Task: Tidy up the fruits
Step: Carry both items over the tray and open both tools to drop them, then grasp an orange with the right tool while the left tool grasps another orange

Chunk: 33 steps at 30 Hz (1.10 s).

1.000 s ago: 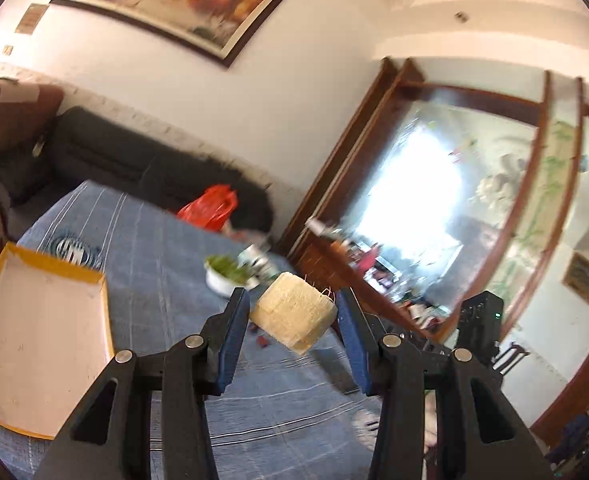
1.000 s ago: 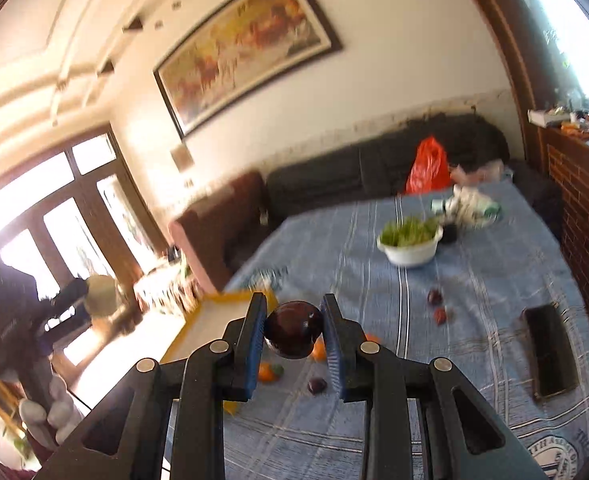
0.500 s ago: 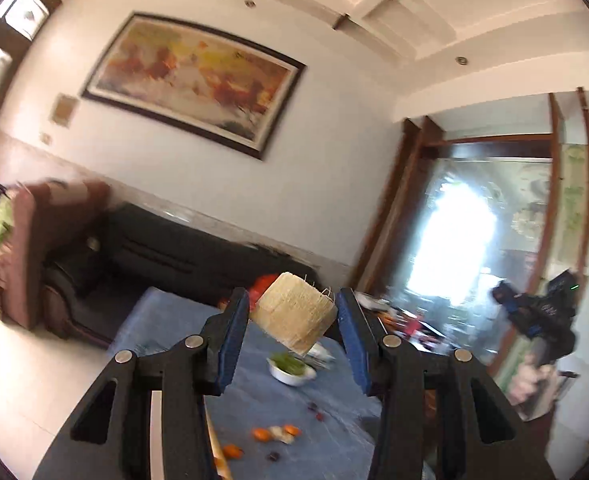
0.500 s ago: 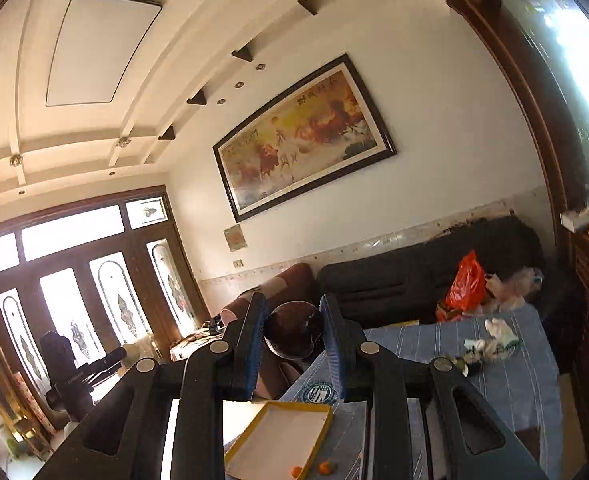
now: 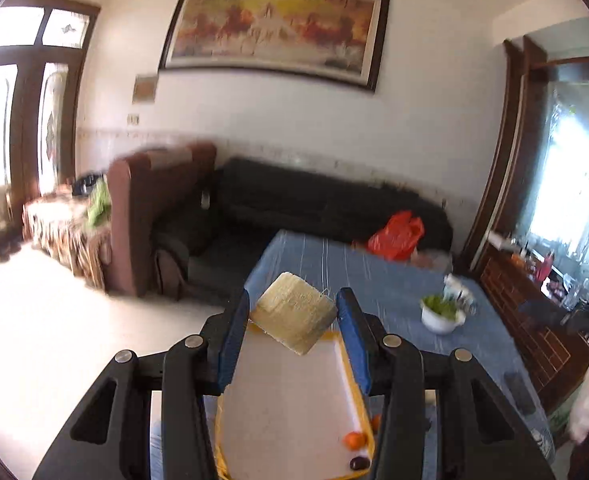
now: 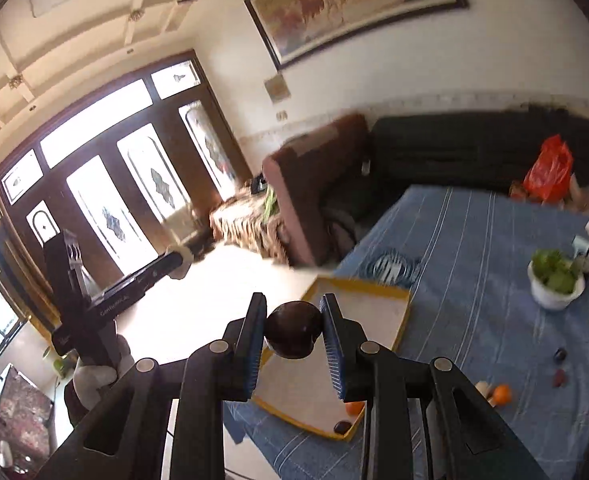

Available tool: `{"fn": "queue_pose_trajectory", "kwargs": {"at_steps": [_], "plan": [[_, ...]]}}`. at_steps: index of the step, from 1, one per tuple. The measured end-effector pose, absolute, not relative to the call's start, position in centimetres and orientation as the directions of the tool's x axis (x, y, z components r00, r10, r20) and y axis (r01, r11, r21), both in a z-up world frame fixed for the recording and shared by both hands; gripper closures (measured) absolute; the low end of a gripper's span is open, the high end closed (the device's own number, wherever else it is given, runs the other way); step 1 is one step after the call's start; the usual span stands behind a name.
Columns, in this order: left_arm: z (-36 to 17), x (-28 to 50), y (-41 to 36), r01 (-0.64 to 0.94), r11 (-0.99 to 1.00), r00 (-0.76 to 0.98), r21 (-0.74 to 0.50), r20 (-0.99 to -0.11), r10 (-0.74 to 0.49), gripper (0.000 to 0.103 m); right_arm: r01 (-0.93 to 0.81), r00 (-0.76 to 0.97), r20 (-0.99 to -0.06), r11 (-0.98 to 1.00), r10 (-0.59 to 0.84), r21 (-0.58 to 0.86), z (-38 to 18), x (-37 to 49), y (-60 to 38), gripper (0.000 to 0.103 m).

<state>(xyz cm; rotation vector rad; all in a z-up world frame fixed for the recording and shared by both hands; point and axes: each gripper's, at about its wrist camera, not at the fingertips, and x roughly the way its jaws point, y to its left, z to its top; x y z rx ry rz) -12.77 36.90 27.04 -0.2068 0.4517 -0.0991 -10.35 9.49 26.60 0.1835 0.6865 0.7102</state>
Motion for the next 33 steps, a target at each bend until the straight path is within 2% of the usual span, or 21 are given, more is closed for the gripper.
{"fn": "queue_pose_trajectory", "kwargs": {"at_steps": [5, 8, 10, 15, 20, 21, 23, 24, 27, 30, 33], "plan": [[15.0, -6.2, 36.2, -0.014, 0.954, 0.782, -0.298, -0.598, -0.176, 0.059, -0.489, 0.383, -0.715, 0.785, 0.585, 0.38, 11.2, -4.8, 16.1, 0.072], [9.1, -3.5, 36.4, -0.062, 0.938, 0.704, -0.34, -0.682, -0.2, 0.059, -0.49, 0.315, -0.779, 0.796, 0.542, 0.355, 5.3, -2.9, 18.3, 0.072], [7.0, -2.2, 36.4, -0.082, 0.937, 0.666, -0.34, -0.718, -0.202, 0.059, -0.496, 0.297, -0.802, 0.801, 0.519, 0.334, 3.5, -1.9, 19.2, 0.072], [4.9, -0.5, 36.1, -0.094, 0.938, 0.623, -0.334, -0.754, -0.206, 0.059, -0.521, 0.272, -0.825, 0.797, 0.496, 0.306, 2.3, -0.3, 21.3, 0.072], [5.5, -0.6, 36.5, -0.094, 0.93, 0.622, -0.354, -0.75, -0.223, 0.057, -0.56, 0.309, -0.825, 0.791, 0.473, 0.244, 2.2, -0.8, 22.6, 0.067], [5.7, -0.7, 36.5, -0.098, 0.93, 0.627, -0.355, -0.747, -0.219, 0.052, -0.574, 0.324, -0.823, 0.788, 0.467, 0.221, 2.5, -1.1, 22.9, 0.065], [6.3, -0.8, 36.8, -0.109, 0.925, 0.639, -0.363, -0.738, -0.214, 0.045, -0.593, 0.342, -0.816, 0.781, 0.466, 0.197, 3.0, -1.7, 23.0, 0.054], [6.6, -1.1, 37.0, -0.114, 0.919, 0.646, -0.378, -0.731, -0.22, 0.041, -0.601, 0.349, -0.81, 0.776, 0.471, 0.192, 3.3, -1.9, 22.8, 0.052], [7.7, -1.9, 37.2, -0.142, 0.91, 0.664, -0.389, -0.719, -0.204, 0.04, -0.609, 0.381, -0.791, 0.774, 0.479, 0.175, 4.5, -2.5, 21.8, 0.052], [9.7, -3.3, 36.7, -0.143, 0.903, 0.692, -0.405, -0.693, -0.201, 0.039, -0.585, 0.403, -0.759, 0.781, 0.512, 0.216, 6.4, -2.7, 18.7, 0.052], [11.7, -4.8, 34.9, -0.103, 0.908, 0.724, -0.405, -0.657, -0.211, 0.031, -0.533, 0.446, -0.717, 0.803, 0.536, 0.269, 8.1, -3.3, 13.1, 0.051]]}}
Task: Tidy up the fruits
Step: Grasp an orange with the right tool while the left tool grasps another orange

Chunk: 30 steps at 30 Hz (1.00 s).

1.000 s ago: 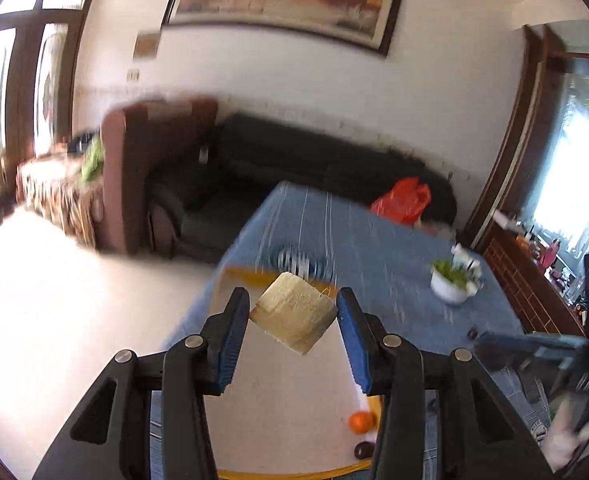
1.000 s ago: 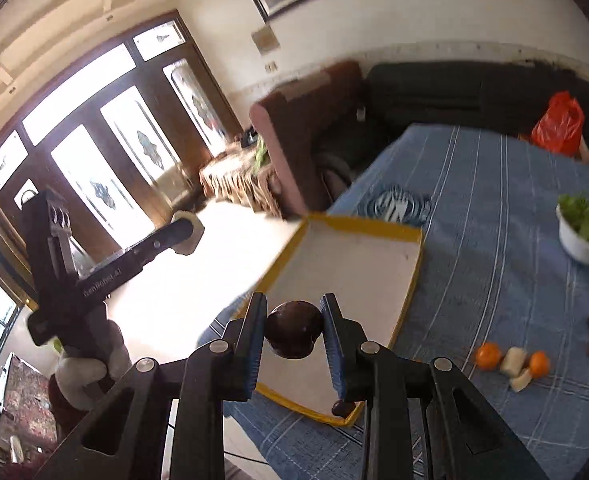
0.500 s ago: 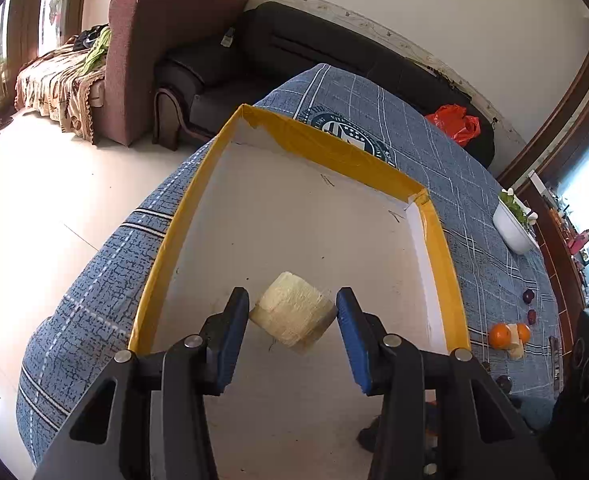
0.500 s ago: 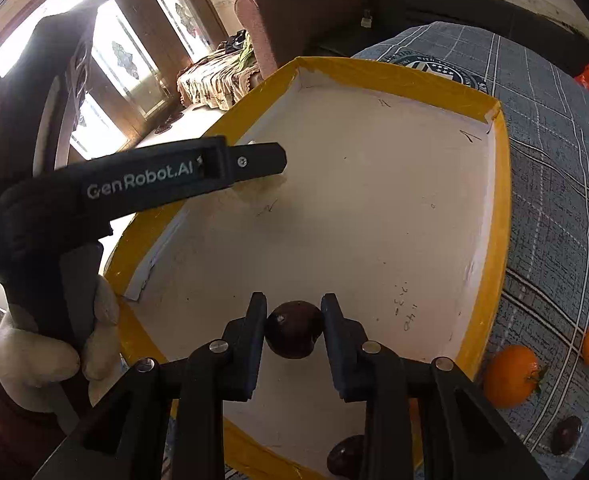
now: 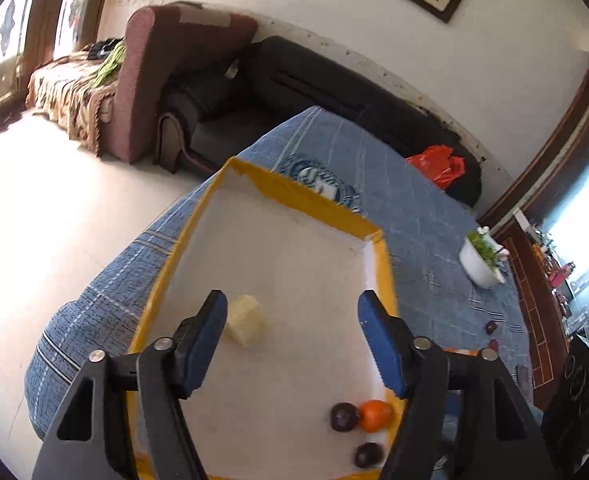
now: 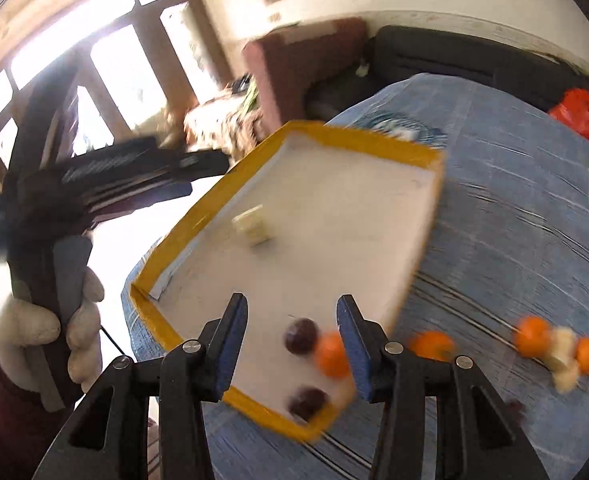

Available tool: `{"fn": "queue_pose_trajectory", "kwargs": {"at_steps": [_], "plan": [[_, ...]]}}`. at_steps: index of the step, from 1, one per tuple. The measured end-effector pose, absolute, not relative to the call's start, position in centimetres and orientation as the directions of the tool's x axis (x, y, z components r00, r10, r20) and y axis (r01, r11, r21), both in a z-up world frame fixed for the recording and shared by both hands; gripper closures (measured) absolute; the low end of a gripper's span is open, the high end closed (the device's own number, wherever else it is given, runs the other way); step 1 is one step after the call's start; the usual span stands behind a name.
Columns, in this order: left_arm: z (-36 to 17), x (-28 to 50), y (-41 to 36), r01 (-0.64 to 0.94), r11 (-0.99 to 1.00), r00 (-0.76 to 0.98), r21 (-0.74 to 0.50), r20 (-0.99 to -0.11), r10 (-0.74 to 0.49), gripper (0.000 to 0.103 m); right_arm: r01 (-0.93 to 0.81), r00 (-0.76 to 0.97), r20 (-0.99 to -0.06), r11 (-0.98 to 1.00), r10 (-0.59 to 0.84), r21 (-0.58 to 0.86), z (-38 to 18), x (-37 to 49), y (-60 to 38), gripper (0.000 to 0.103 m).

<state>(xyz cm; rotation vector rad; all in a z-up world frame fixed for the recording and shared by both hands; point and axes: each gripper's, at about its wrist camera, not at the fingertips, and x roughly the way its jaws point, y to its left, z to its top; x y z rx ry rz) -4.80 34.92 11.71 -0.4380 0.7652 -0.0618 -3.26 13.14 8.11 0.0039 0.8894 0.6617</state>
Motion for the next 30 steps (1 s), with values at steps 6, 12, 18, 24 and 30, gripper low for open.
{"fn": "queue_pose_trajectory", "kwargs": {"at_steps": [6, 12, 18, 24, 30], "plan": [[13.5, -5.0, 27.5, 0.04, 0.918, 0.72, -0.394, -0.626, -0.3, 0.026, -0.306, 0.598, -0.686, 0.909, 0.415, 0.283, 9.2, -4.8, -1.5, 0.049], [10.8, -2.4, 18.9, 0.162, 0.901, 0.607, -0.401, -0.68, -0.412, 0.026, -0.105, 0.604, -0.72, 0.929, 0.343, 0.354, 6.1, -4.8, -11.3, 0.049], [7.2, 0.0, 13.0, 0.224, 0.905, 0.5, -0.361, -0.755, -0.425, 0.026, -0.057, 0.59, -0.724, 0.914, 0.356, 0.402, 3.8, -2.0, -13.0, 0.049], [4.1, 2.0, 10.6, 0.219, 0.918, 0.432, -0.331, -0.811, -0.395, 0.032, -0.044, 0.553, -0.727, 0.886, 0.407, 0.462, 2.0, 1.0, -12.4, 0.049], [2.1, 3.7, 9.0, 0.235, 0.929, 0.388, -0.286, -0.848, -0.36, 0.037, -0.044, 0.53, -0.751, 0.897, 0.394, 0.439, 0.9, 2.2, -10.9, 0.054]]}}
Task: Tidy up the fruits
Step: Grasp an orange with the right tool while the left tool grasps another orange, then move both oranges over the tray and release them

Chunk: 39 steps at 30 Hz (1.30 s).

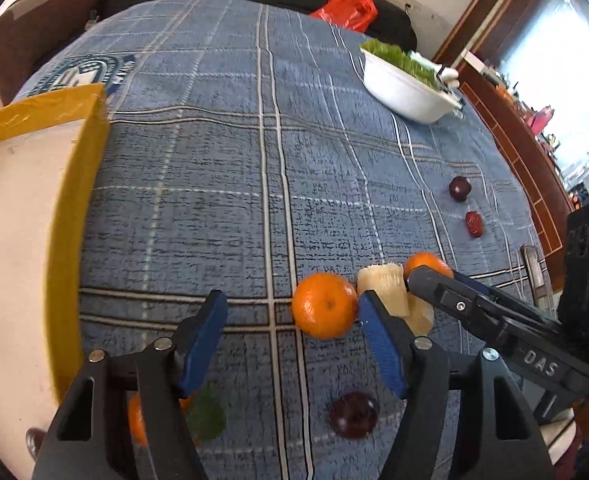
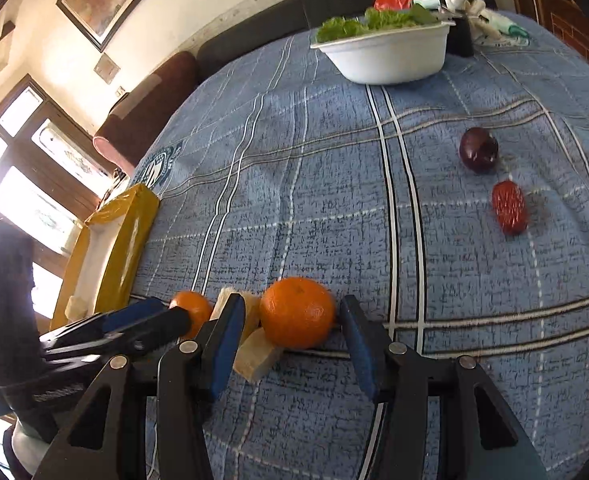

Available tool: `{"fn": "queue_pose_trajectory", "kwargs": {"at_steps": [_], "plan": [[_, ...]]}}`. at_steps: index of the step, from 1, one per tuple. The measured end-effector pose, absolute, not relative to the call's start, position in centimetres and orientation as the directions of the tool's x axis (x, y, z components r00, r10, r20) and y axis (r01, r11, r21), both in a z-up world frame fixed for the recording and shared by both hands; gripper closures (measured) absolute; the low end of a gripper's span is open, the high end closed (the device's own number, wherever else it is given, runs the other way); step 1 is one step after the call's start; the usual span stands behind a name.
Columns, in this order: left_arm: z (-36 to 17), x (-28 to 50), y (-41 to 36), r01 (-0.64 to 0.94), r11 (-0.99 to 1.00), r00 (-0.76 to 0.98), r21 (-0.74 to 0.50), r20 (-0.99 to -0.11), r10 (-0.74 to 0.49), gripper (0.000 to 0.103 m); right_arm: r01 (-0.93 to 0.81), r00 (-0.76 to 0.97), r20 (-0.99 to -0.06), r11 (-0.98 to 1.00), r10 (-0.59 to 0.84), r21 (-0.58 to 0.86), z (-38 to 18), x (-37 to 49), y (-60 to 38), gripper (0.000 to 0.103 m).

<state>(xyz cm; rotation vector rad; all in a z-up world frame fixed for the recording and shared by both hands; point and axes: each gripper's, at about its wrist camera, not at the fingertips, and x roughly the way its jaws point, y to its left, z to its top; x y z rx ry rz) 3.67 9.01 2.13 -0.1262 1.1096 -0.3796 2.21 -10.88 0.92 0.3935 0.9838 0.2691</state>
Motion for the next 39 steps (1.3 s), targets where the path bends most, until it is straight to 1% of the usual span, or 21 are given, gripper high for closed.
{"fn": "queue_pose_trajectory", "kwargs": {"at_steps": [1, 5, 17, 18, 20, 21, 26, 32, 36, 39], "plan": [[2.0, 3.7, 8.7, 0.241, 0.932, 0.393, -0.271, -0.851, -0.349, 0.037, -0.041, 0.531, -0.753, 0.899, 0.389, 0.436, 0.9, 2.3, -10.9, 0.062], [1.9, 3.6, 7.7, 0.274, 0.939, 0.417, -0.21, -0.854, -0.312, 0.038, -0.041, 0.534, -0.747, 0.894, 0.397, 0.446, 0.6, 2.2, -11.3, 0.062], [1.7, 3.7, 6.9, 0.323, 0.934, 0.441, -0.15, -0.85, -0.289, 0.039, -0.027, 0.586, -0.708, 0.883, 0.394, 0.469, 2.6, -0.9, -14.1, 0.062], [1.7, 3.8, 6.6, 0.331, 0.934, 0.447, -0.134, -0.85, -0.28, 0.041, -0.028, 0.589, -0.705, 0.882, 0.395, 0.47, 2.9, -1.1, -14.1, 0.062], [1.7, 3.5, 5.8, 0.353, 0.933, 0.469, -0.076, -0.848, -0.246, 0.069, -0.03, 0.594, -0.702, 0.883, 0.393, 0.469, 3.2, -1.5, -14.2, 0.062], [1.7, 3.3, 5.6, 0.354, 0.933, 0.472, -0.06, -0.85, -0.234, 0.07, -0.032, 0.596, -0.701, 0.883, 0.392, 0.467, 3.5, -1.8, -14.3, 0.062], [2.9, 2.4, 6.9, 0.324, 0.934, 0.481, -0.152, -0.824, -0.301, 0.07, -0.045, 0.608, -0.698, 0.894, 0.378, 0.446, 4.6, -2.9, -13.8, 0.062], [7.5, -0.3, 12.0, 0.257, 0.926, 0.548, -0.275, -0.748, -0.374, 0.07, -0.098, 0.616, -0.686, 0.902, 0.387, 0.42, 6.7, -4.1, -11.7, 0.062], [10.4, -2.8, 17.2, 0.18, 0.942, 0.624, -0.284, -0.707, -0.332, 0.069, -0.171, 0.603, -0.676, 0.896, 0.424, 0.41, 8.2, -4.3, -8.3, 0.062], [11.2, -4.6, 21.5, 0.084, 0.96, 0.672, -0.265, -0.696, -0.252, 0.069, -0.244, 0.575, -0.673, 0.883, 0.465, 0.401, 8.9, -4.2, -4.5, 0.062]]}}
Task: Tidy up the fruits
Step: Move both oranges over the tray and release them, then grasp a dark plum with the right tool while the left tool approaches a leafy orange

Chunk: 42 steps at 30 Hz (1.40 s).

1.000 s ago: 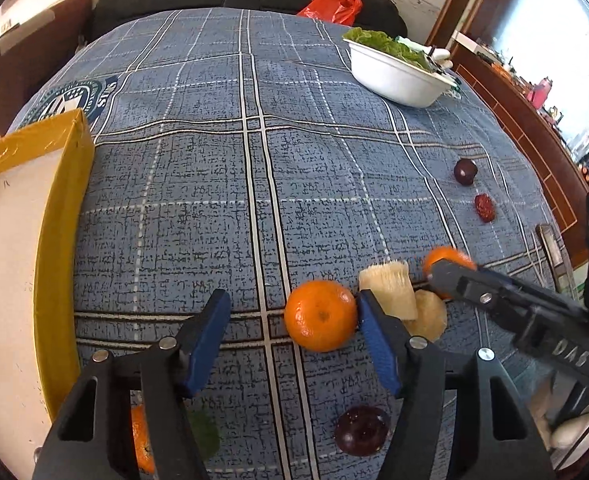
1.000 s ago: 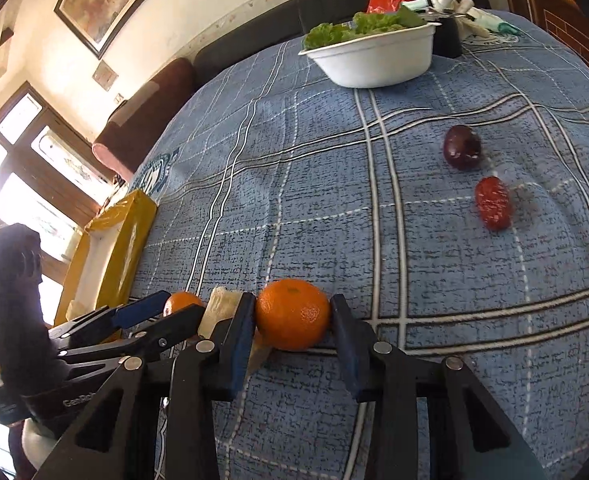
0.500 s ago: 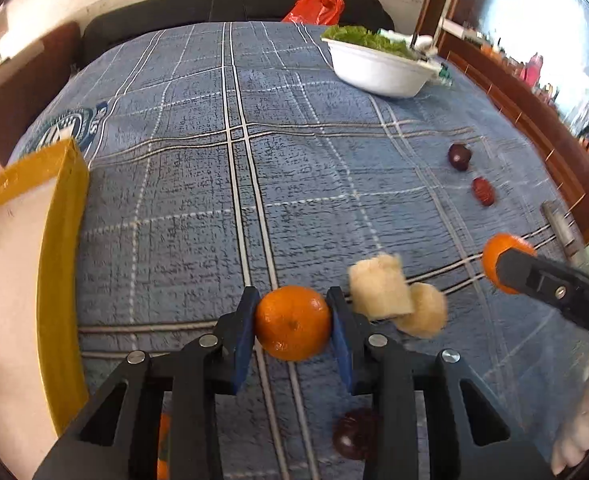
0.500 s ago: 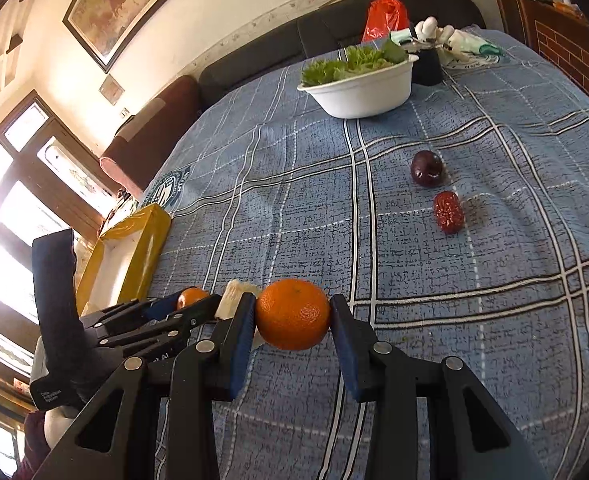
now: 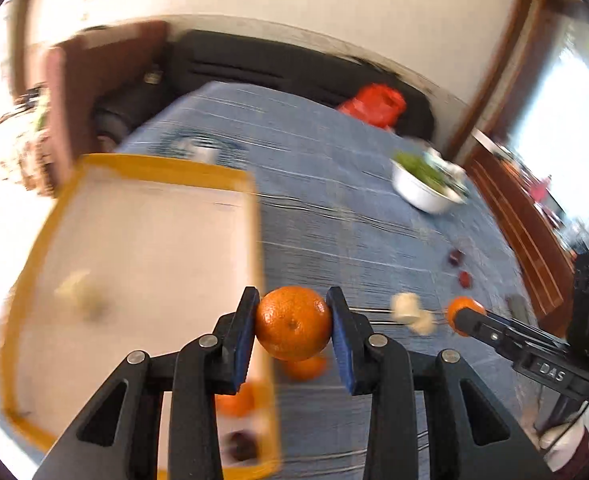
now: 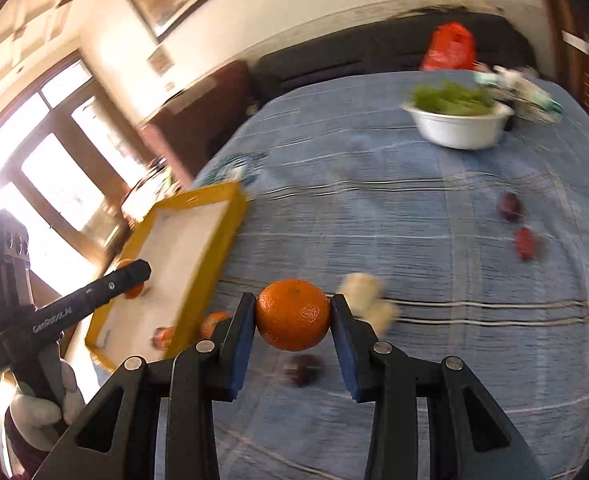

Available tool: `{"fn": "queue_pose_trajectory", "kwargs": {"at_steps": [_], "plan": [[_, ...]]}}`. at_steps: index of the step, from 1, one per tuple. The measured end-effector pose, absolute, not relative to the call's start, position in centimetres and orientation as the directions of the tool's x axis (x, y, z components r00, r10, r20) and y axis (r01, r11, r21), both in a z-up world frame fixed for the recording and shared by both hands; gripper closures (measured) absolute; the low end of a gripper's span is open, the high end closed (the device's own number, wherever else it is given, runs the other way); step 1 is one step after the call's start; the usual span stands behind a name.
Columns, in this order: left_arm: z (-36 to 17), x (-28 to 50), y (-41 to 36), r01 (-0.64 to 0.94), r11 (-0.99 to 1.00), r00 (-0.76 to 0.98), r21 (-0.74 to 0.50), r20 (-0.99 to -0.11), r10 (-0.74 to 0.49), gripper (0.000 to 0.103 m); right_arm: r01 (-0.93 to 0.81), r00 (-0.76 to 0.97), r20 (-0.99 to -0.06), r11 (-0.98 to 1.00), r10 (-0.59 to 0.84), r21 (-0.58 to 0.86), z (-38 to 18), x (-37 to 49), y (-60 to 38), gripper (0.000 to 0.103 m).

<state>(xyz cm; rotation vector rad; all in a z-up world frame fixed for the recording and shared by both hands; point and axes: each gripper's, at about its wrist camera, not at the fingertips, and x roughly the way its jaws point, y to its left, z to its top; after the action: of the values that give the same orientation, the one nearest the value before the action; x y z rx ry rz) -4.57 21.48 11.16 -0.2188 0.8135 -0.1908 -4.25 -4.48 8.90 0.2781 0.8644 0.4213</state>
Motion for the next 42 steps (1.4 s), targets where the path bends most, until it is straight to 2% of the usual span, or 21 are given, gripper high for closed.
{"fn": "queue_pose_trajectory", "kwargs": {"at_steps": [6, 11, 18, 20, 21, 25, 34, 37, 42], "plan": [[9.1, -6.3, 29.0, -0.116, 0.969, 0.69, -0.219, -0.72, -0.08, 0.069, -0.4, 0.48, -0.695, 0.839, 0.535, 0.37, 8.9, -4.1, 5.1, 0.061], [6.4, -6.5, 32.8, -0.212, 0.952, 0.656, -0.222, -0.754, -0.029, 0.069, -0.479, 0.414, -0.741, 0.819, 0.528, 0.316, 7.4, -3.7, 12.0, 0.061], [5.2, -7.5, 34.9, -0.232, 0.944, 0.651, -0.237, -0.759, -0.031, 0.068, -0.518, 0.365, -0.796, 0.816, 0.483, 0.258, 4.6, -2.2, 17.7, 0.061], [5.3, -8.3, 35.3, -0.236, 0.94, 0.658, -0.246, -0.752, -0.032, 0.064, -0.52, 0.354, -0.802, 0.814, 0.481, 0.258, 4.1, -1.9, 18.3, 0.06], [5.4, -8.6, 35.6, -0.24, 0.939, 0.664, -0.248, -0.748, -0.028, 0.058, -0.522, 0.346, -0.804, 0.811, 0.484, 0.264, 3.9, -1.7, 18.5, 0.06], [6.2, -9.6, 36.4, -0.252, 0.932, 0.688, -0.258, -0.726, -0.015, 0.047, -0.522, 0.337, -0.802, 0.807, 0.493, 0.277, 3.3, -1.6, 18.7, 0.057], [9.2, -11.4, 35.6, -0.222, 0.926, 0.743, -0.304, -0.668, -0.04, 0.037, -0.464, 0.425, -0.734, 0.824, 0.529, 0.325, 7.6, -2.4, 13.4, 0.051], [10.3, -12.1, 34.8, -0.201, 0.93, 0.762, -0.306, -0.646, -0.048, 0.032, -0.403, 0.492, -0.713, 0.857, 0.499, 0.321, 8.9, -2.9, 8.7, 0.046], [11.1, -12.8, 31.8, -0.144, 0.941, 0.773, -0.306, -0.628, -0.086, 0.031, -0.275, 0.544, -0.734, 0.913, 0.406, 0.302, 8.5, -4.2, 1.4, 0.046]]}}
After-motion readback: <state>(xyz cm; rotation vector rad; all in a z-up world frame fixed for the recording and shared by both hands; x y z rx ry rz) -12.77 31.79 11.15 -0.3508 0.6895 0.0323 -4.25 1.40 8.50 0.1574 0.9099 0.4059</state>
